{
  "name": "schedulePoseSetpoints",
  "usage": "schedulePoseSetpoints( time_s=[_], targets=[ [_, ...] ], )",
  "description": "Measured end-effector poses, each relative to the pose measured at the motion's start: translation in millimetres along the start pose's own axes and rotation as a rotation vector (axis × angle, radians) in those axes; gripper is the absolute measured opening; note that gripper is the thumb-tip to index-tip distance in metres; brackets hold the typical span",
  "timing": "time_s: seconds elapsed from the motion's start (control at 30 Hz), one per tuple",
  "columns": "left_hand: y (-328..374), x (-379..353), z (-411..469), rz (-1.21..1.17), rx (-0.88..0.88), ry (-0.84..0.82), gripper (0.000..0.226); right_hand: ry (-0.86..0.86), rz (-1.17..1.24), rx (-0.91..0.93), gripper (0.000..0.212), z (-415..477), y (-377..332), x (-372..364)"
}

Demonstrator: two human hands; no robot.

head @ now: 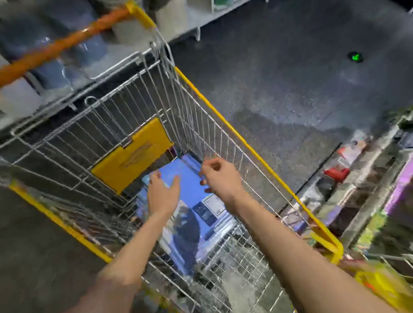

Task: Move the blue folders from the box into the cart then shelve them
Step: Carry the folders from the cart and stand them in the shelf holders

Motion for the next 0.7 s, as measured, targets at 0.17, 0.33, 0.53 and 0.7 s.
schedulePoseSetpoints(
  time_s=[0.17,0.33,0.53,0.7],
  targets=[
    [-88.3,-25.2,53.2,-0.017,0.223,-0.092,0.067,-0.017,-0.120,-0.159,0.011,50.7,62.8,-48.7],
    [-138.1,-56.8,67.2,-0.060,0.396,-0.109,0.074,-0.026,-0.234,-0.249,0.018,76.4,121.1,-69.4],
    [-163.8,-81.1,65.4,-0.217,0.541,-0.001,0.075,-0.046,-0.273,-0.325,0.018,90.7,170.1,-92.6],
    [-170.4,-80.2,71.5,-0.319,0.623,0.082,0.069,-0.077,-0.254,-0.347,0.014,96.0,190.4,-89.1]
  ],
)
Point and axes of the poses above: each hand's wrist, its own z-axis towards the middle knuckle, its own x-axis out of the back of the hand, y = z × x, the point moved 8 cm from there along z, towards the middle knuckle, and after that the axes turned 4 degrees about -z, right-handed, at the moved point
